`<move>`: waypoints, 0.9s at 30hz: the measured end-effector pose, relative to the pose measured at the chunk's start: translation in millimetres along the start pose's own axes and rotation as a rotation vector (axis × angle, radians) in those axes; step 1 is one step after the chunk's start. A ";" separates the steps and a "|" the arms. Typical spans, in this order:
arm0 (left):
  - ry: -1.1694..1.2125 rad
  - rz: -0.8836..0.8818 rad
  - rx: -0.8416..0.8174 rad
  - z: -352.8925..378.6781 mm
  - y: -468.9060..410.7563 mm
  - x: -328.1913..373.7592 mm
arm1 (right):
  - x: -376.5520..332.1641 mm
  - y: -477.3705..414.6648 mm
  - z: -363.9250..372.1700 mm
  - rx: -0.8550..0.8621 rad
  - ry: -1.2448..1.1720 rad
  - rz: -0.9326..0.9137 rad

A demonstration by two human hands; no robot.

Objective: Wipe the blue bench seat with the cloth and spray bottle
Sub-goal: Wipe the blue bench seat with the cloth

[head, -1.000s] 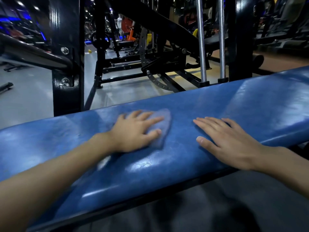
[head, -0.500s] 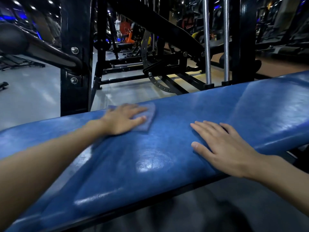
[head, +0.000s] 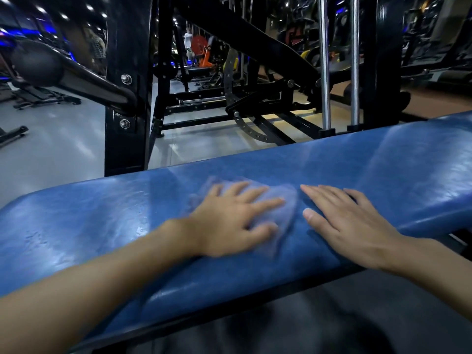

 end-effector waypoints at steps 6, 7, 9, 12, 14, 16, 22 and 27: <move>0.086 0.185 0.027 -3.8 9.6 12.2 | -4.6 -2.6 -9.7 0.033 -0.129 0.054; 0.076 0.156 0.013 -4.7 4.3 -1.6 | -11.2 -1.7 -11.3 0.031 -0.107 0.032; 0.058 0.068 -0.002 -5.9 -5.8 -36.5 | -26.2 0.3 -11.8 -0.011 -0.097 -0.011; 0.101 -0.138 -0.011 -10.6 -9.6 -108.0 | -39.8 3.7 -5.0 -0.076 -0.021 -0.058; 0.124 -0.325 0.015 -19.8 -1.8 -161.4 | -41.5 5.1 -2.1 -0.064 0.045 -0.068; 0.139 -0.509 0.040 -27.4 11.6 -201.7 | -41.6 5.0 -1.6 -0.063 0.065 -0.060; 0.053 -0.519 0.015 -18.9 11.7 -186.6 | -41.6 1.3 -1.1 -0.053 0.107 -0.045; 0.019 -0.223 -0.042 -11.8 20.5 -93.5 | -40.6 0.1 -0.8 -0.047 0.066 -0.023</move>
Point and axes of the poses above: each hand's wrist, its own y-axis away from the middle knuckle, its own z-axis out of the palm, x = y × z, the point moved 4 cm from there along -y, towards the middle knuckle, and after that the axes turned 9 degrees about y, right-handed, at the moved point
